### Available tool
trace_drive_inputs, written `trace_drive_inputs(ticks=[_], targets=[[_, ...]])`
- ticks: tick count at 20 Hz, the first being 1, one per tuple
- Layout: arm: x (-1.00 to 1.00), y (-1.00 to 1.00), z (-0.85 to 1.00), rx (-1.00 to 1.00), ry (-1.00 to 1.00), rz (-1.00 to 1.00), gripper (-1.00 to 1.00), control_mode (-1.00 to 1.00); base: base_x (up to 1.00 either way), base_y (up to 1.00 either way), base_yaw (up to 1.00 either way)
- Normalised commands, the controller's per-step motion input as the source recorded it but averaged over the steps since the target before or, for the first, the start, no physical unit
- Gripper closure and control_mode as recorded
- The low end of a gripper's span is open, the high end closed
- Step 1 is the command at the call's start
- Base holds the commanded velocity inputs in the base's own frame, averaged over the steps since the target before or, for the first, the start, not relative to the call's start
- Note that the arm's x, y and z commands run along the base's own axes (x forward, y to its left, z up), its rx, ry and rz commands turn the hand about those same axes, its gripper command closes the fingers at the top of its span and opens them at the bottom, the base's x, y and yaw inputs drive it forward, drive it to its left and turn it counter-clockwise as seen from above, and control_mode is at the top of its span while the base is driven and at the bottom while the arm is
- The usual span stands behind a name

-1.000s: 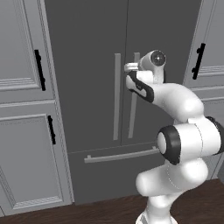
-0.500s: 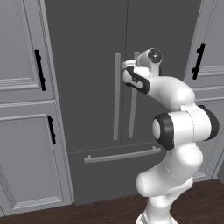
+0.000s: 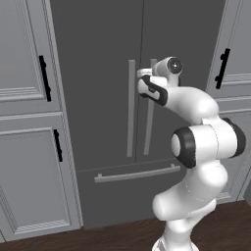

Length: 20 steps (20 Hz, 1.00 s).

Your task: Take the strawberry from the fridge and place it on top of the pancake, located on the dining counter.

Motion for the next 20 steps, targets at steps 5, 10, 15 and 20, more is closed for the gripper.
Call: trace_drive_inputs(ticks=[5, 10, 15, 20], targets=[[-0.68, -0.28, -0.01, 0.0, 0.09, 0.0, 1.0, -1.0, 0.0, 0.0, 0.0], [-1.0, -0.47, 0.0, 0.0, 0.11, 0.0, 1.0, -1.0, 0.0, 0.0, 0.0], [-1.0, -0.6, -0.01, 0.0, 0.11, 0.0, 1.0, -1.0, 0.0, 0.0, 0.0], [-1.0, -0.82, -0.06, 0.1, 0.03, 0.0, 1.0, -1.0, 0.0, 0.0, 0.0]])
